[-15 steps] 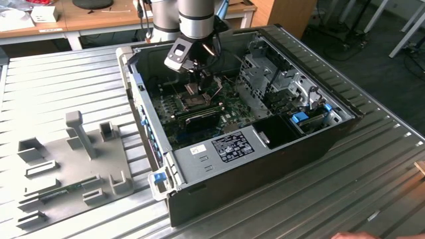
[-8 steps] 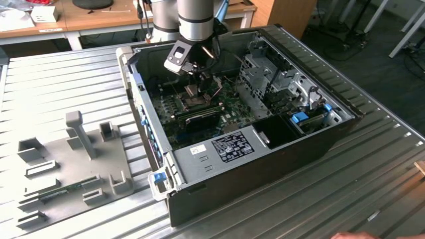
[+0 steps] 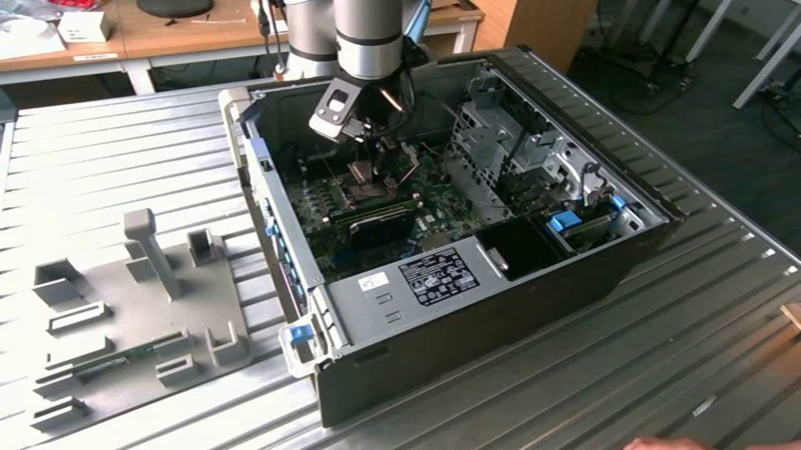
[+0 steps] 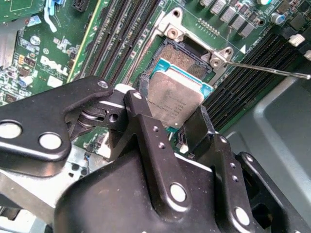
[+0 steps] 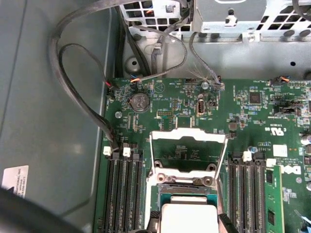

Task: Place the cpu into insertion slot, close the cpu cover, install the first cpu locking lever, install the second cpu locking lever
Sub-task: 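Place the cpu into insertion slot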

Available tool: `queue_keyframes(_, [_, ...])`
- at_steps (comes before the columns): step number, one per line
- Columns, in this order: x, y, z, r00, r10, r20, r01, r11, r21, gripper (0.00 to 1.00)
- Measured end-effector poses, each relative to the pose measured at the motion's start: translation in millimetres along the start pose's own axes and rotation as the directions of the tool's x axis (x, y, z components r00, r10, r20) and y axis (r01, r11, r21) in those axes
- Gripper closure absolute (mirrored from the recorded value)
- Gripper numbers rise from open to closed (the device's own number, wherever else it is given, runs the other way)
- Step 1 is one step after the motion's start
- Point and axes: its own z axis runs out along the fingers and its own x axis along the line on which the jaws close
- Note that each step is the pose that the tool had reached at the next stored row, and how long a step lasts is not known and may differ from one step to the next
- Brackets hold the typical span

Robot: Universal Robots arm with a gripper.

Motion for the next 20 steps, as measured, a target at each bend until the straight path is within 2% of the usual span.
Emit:
queue_keyframes(13, [-0.1,-1.0,10.9,1.0,0.0,0.0001,0.0,1.0,0.0001,0.46])
queue_keyframes(20, [0.4,-1.1,12.3,1.0,0.0,-0.0007,0.0,1.0,-0.0001,0.46])
